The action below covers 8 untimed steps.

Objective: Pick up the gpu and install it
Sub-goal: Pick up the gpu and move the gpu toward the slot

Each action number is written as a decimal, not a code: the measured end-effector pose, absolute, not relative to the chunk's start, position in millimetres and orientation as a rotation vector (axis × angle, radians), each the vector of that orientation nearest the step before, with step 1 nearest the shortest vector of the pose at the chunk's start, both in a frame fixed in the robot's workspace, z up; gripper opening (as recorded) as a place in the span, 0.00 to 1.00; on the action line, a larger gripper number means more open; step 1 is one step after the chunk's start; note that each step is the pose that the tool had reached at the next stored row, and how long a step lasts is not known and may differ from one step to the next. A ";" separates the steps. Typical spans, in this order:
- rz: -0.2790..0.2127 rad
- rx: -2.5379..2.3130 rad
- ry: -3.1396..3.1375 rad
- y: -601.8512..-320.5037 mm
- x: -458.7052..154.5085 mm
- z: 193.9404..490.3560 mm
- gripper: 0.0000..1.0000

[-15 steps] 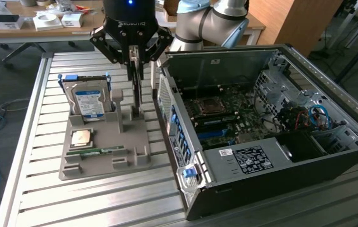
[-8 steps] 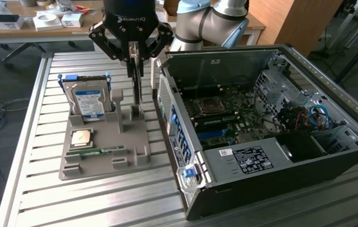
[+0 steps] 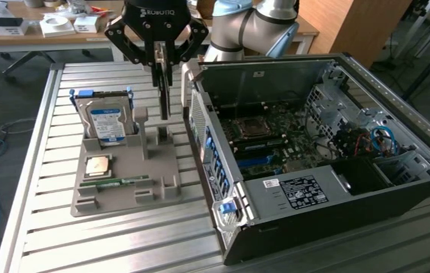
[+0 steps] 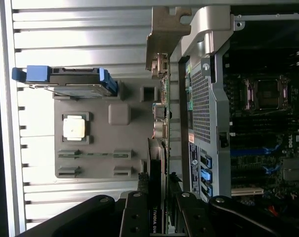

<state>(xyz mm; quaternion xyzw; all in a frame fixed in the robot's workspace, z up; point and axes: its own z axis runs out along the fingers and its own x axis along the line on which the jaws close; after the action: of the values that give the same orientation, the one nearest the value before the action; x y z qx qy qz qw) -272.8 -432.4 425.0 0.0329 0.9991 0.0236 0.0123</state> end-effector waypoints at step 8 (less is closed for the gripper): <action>0.074 0.103 3.114 -432.4 -272.8 427.1 0.26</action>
<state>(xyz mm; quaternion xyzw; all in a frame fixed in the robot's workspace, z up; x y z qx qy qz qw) -272.8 -432.4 427.1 0.0329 0.9991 0.0236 0.0123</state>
